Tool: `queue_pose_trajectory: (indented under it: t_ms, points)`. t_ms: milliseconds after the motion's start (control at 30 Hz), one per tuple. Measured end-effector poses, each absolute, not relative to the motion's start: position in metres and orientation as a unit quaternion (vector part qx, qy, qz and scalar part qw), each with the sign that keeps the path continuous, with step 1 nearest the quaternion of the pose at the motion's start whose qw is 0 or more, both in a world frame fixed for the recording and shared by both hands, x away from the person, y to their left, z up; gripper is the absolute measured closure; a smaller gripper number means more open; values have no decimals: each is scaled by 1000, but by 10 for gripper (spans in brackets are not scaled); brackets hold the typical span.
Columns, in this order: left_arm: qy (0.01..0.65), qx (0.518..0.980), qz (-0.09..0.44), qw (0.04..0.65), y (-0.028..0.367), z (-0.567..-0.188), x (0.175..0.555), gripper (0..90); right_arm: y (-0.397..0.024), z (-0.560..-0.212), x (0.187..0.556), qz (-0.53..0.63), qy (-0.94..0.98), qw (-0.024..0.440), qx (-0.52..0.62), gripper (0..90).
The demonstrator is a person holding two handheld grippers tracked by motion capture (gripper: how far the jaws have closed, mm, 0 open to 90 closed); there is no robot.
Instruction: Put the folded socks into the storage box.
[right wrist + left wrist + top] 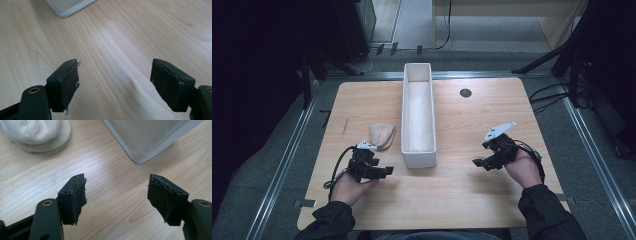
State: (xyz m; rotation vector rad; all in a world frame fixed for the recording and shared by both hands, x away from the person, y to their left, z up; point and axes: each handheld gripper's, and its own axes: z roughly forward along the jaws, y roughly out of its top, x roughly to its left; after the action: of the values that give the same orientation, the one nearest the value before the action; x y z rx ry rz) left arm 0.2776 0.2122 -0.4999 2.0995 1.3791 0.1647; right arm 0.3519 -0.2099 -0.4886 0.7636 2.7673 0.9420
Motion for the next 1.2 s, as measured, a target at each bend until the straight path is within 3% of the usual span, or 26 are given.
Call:
queue_pose_trajectory:
  t_ms: [233,467,967,1200]
  points:
    - [527,793,56,301,214,-503,283,322,-220,-484,352,331,905,77,256,149]
    - [532,793,40,295,214,-504,285,343,-222,-492,354,312,909,81,263,149]
    - [543,788,53,285,215,-503,290,276,-220,-495,352,311,914,86,247,143]
    - [542,788,45,288,214,-503,294,286,-222,-497,349,305,919,79,239,145]
